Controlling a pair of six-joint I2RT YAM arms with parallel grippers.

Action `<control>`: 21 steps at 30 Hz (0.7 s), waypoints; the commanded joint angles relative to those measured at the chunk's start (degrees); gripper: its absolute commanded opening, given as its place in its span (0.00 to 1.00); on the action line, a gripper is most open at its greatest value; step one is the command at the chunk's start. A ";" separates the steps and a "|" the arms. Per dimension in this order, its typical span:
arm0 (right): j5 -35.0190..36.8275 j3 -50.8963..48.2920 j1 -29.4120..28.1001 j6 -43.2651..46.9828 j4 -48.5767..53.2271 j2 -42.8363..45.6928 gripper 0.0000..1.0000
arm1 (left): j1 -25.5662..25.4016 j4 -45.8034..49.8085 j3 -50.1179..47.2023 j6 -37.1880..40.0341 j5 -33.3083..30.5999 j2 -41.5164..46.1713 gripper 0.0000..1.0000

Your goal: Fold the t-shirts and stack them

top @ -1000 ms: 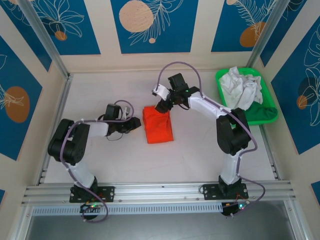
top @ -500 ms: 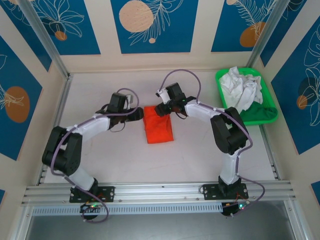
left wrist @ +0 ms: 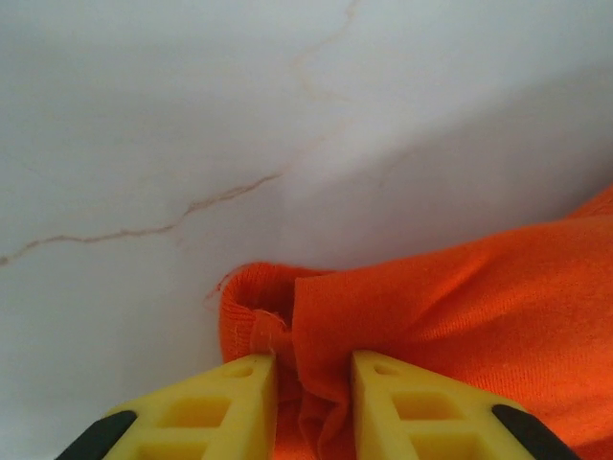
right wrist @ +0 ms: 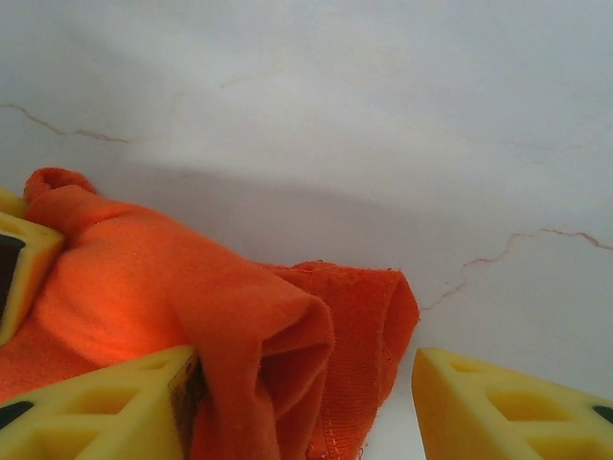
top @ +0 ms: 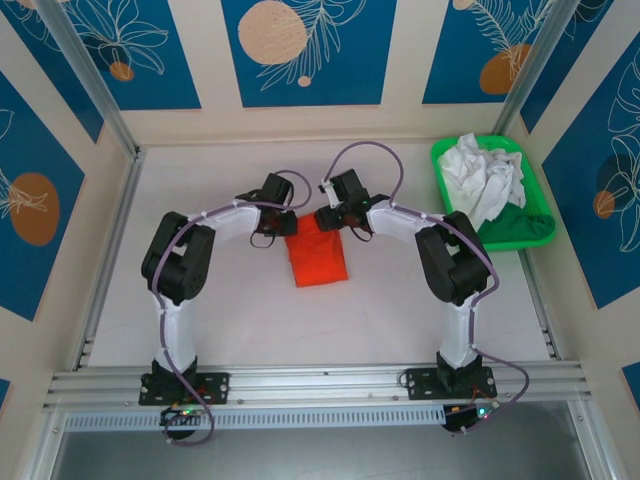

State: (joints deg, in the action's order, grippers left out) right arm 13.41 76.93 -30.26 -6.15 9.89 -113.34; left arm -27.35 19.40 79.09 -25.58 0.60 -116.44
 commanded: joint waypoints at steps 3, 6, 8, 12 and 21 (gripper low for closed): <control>1.71 2.93 1.76 -4.10 3.21 -2.75 0.59 | 0.20 3.36 0.45 -0.62 -1.79 -0.86 0.26; 4.83 6.26 1.78 -4.84 8.07 -5.29 0.58 | 0.20 2.85 0.95 -0.28 -1.50 -0.74 0.26; 6.22 7.44 1.78 -5.89 10.10 -6.34 0.56 | 0.20 2.67 1.37 -0.12 -1.39 -0.98 0.27; 3.85 7.36 1.87 -7.16 11.12 -4.62 0.54 | 0.20 2.36 1.95 0.01 -0.81 -1.51 0.28; -4.63 -10.92 3.50 -17.22 -2.48 15.57 0.72 | 0.20 -1.07 0.66 0.05 0.56 2.77 0.55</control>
State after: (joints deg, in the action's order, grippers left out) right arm 11.77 70.54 -28.16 -17.63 13.61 -103.92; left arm -27.33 19.11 80.09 -25.71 0.58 -116.42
